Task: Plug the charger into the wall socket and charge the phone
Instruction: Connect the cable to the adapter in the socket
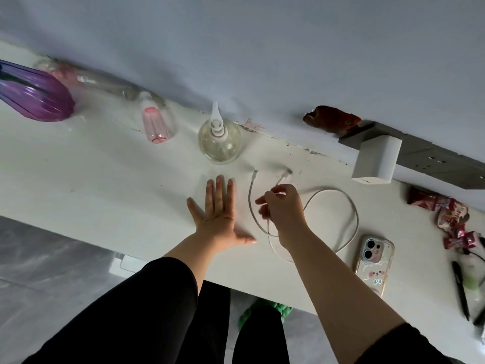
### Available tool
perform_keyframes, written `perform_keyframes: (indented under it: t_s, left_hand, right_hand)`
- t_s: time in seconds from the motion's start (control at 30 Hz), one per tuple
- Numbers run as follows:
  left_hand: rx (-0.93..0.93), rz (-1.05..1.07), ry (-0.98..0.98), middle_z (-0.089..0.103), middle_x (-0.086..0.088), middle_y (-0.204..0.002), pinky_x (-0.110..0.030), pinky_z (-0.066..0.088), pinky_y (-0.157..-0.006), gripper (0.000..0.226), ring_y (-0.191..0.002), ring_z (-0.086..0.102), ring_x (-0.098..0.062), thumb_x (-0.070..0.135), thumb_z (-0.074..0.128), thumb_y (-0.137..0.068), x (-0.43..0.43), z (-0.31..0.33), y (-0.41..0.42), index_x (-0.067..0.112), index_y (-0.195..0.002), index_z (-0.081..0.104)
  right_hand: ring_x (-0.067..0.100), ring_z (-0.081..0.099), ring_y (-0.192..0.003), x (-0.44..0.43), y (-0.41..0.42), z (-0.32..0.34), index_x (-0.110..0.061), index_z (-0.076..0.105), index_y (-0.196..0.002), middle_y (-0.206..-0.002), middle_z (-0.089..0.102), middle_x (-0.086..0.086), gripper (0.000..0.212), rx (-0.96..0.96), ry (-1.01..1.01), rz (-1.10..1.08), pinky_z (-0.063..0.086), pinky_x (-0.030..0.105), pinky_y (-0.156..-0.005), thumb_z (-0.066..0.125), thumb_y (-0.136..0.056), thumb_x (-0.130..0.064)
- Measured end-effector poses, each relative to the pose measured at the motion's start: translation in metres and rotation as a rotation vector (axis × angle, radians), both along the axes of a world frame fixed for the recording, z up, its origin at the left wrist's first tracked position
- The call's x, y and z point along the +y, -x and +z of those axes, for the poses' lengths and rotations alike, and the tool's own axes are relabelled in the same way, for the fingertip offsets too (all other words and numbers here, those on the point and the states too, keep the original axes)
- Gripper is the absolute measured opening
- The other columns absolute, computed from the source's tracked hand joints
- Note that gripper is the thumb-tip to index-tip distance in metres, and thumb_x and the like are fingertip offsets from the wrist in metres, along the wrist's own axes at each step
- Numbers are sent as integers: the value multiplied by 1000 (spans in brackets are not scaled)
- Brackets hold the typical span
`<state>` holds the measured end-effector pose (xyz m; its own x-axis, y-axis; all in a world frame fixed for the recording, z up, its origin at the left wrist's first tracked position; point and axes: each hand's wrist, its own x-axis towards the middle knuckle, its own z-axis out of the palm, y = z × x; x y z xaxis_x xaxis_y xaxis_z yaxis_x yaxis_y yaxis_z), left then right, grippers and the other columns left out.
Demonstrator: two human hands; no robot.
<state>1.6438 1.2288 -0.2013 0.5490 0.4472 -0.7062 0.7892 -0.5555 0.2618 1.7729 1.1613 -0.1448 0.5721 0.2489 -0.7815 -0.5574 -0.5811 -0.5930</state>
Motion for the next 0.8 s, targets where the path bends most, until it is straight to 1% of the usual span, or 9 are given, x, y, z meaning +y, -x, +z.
perform_keyframes:
  t_s: [0.07,0.17,0.23,0.33,0.4,0.53,0.63,0.73,0.8]
  left_hand:
    - [3,0,4,-65,8,-126,-69,-18,-101,143,-121,-56,-15,92,46,-40,0,0,0,32,-128,-49]
    - [21,2,0,-64,8,-127,-69,-18,-101,144,-123,-55,-16,93,45,-38,-1,0,-1,32,-127,-50]
    - [48,-9,5,-64,7,-126,-70,-17,-101,143,-124,-53,-19,92,47,-40,0,4,-3,32,-125,-52]
    - [50,-11,14,-59,4,-131,-69,-13,-104,137,-130,-47,-20,80,58,-56,0,12,-4,32,-124,-51]
    - [5,29,-6,-43,3,-148,-66,-5,-110,117,-141,-32,-19,60,58,-76,0,21,-4,31,-137,-37]
    - [-156,289,-68,0,2,-162,-55,12,-118,63,-148,-1,-18,24,36,-97,-4,40,-15,27,-151,3]
    - [-104,335,-10,-9,4,-161,-59,2,-115,64,-147,-11,-19,51,29,-95,-23,42,-38,36,-149,-3]
    - [-37,254,45,-28,3,-157,-65,-4,-110,89,-144,-26,-24,79,28,-78,-43,29,-62,42,-143,-20]
    - [5,233,61,-40,2,-151,-68,-5,-108,102,-140,-34,-26,86,29,-68,-49,18,-70,43,-137,-32]
  right_hand:
    - [13,36,-36,-12,-3,5,-16,45,-110,-58,68,4,27,65,-21,-55,30,21,-37,44,-83,-14]
    - [9,33,-36,-34,-3,11,-29,52,-119,-45,56,-4,28,29,-1,-15,28,18,-35,52,-92,-37]
    - [9,34,-37,-44,1,18,-20,65,-115,-44,49,-6,26,19,-34,-67,30,18,-36,54,-95,-33]
    - [11,52,-47,-51,5,33,-7,70,-98,-63,62,3,18,99,-191,-213,49,19,-49,52,-97,-12]
    - [11,51,-52,-57,5,42,-11,70,-96,-74,66,5,20,117,-249,-229,48,21,-56,50,-97,-8]
    - [12,37,-48,-69,3,54,-23,69,-105,-62,67,-1,20,59,-230,-244,31,24,-53,50,-98,-23]
    - [13,42,-48,-76,1,64,-24,70,-104,-63,68,0,20,48,-251,-279,36,25,-54,51,-98,-23]
    - [15,55,-59,-85,-6,72,-14,71,-102,-71,71,3,19,49,-314,-338,48,25,-60,53,-97,-16]
    - [14,53,-58,-91,-13,76,-11,71,-103,-70,71,3,19,13,-314,-365,47,24,-60,54,-96,-15]
